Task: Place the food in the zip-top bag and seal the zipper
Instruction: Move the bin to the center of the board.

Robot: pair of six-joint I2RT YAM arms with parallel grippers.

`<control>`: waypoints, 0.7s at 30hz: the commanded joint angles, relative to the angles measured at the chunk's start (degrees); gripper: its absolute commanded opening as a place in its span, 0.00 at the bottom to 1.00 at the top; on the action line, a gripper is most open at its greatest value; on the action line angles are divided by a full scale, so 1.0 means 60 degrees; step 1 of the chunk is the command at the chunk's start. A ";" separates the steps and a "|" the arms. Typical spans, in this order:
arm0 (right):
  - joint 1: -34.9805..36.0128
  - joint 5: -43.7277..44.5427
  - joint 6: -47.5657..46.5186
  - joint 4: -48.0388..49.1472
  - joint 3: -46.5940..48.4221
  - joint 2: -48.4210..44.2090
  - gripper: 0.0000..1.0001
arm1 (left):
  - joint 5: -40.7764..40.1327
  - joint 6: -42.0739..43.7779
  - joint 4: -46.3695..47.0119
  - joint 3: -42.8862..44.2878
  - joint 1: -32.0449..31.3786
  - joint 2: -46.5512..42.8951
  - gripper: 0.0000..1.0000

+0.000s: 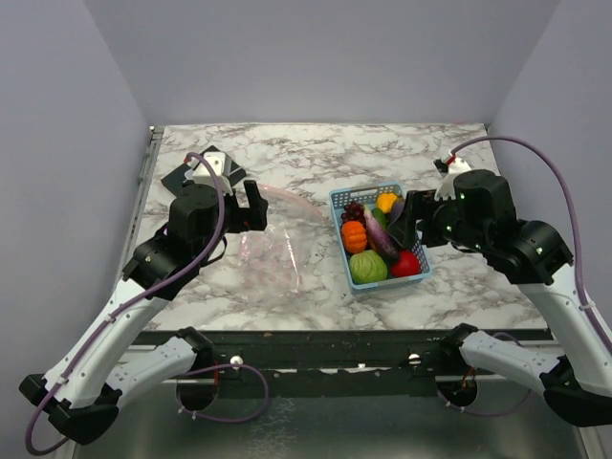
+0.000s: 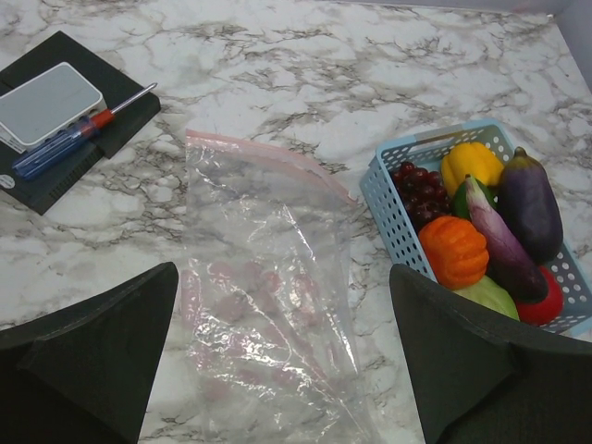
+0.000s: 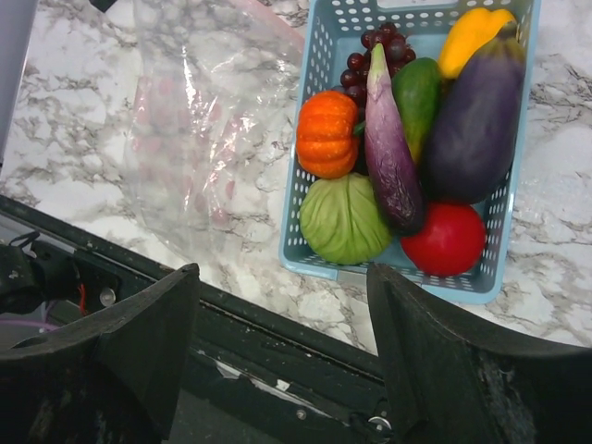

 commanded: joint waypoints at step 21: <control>0.2956 0.2379 0.0817 0.0267 -0.0052 0.3207 0.68 | -0.0162 0.0232 -0.0116 -0.0575 -0.0026 -0.0124 0.99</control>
